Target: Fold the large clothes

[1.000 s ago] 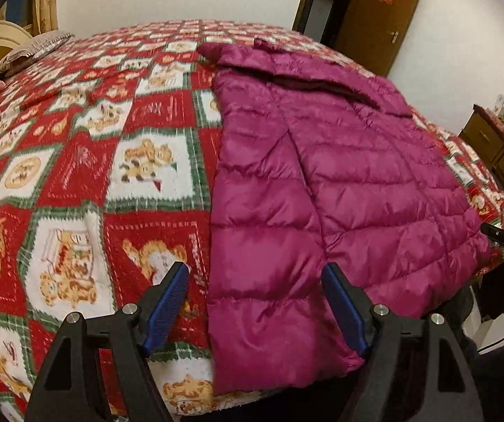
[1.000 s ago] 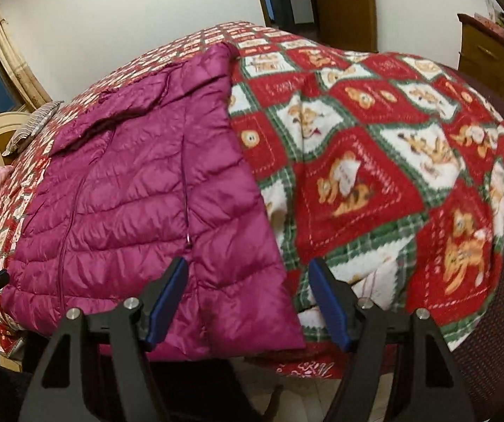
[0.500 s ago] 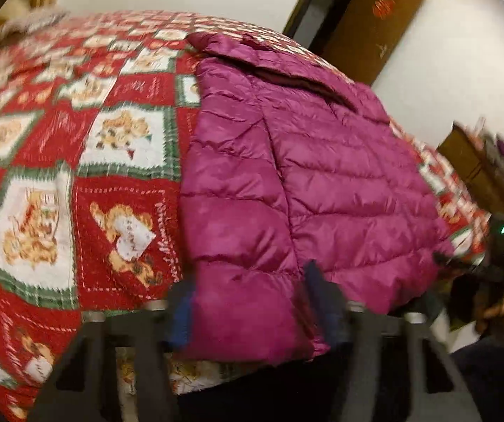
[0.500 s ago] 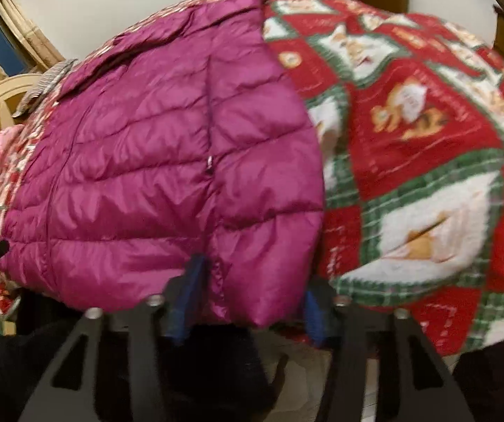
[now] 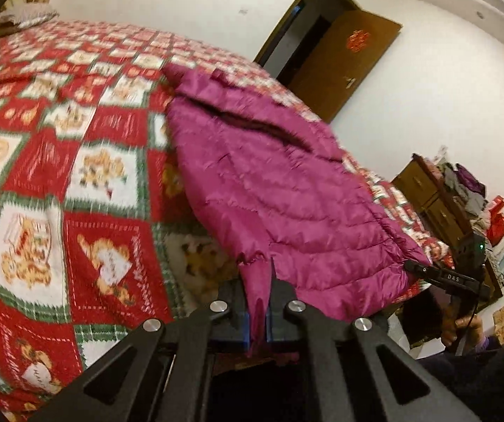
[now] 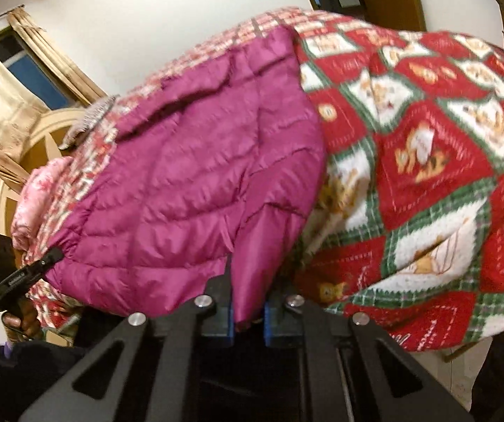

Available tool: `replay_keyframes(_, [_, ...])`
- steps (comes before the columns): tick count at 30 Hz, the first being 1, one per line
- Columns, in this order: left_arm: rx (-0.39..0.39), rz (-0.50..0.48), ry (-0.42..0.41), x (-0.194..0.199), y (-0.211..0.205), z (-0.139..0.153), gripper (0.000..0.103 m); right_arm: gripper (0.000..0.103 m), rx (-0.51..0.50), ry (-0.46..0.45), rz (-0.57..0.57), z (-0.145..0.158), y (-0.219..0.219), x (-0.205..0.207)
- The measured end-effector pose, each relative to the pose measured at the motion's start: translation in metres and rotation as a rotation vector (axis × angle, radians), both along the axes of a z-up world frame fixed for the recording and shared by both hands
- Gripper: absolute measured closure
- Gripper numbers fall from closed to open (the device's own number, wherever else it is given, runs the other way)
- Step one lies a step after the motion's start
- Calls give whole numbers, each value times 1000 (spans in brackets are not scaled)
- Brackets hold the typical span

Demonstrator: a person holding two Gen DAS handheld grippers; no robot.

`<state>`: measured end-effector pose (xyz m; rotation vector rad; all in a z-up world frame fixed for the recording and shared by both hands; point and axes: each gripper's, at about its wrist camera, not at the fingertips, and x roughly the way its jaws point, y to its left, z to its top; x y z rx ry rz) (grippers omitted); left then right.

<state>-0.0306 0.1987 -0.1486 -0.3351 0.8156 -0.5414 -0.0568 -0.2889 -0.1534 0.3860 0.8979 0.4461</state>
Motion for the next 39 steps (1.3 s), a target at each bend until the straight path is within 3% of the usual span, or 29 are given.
replay_keyframes(13, [-113,-83,-188,-51,18,74,100,90,135,-198,26,85,-14,-34])
replay_keyframes(18, [-152,-63,-242,-43,32,107,100,90,155,-298,10,124,-25,-36])
replay_keyframes(20, [-168,-47,-252,-27,35,117,99,90,164,-324,12,134,-25,-27])
replay_keyframes(23, [-124,-4,-253,8,29,127,99,90,152,-349,25,149,-15,3])
replay_keyframes(29, [-118,104,-151,108,24,124,99,90,115,-339,23,165,9,91])
replay_keyframes(36, [53,239,-89,200,9,99,99,90,19,-274,-84,145,32,202])
replay_keyframes(39, [90,278,-58,236,8,80,99,90,6,-241,-119,127,38,242])
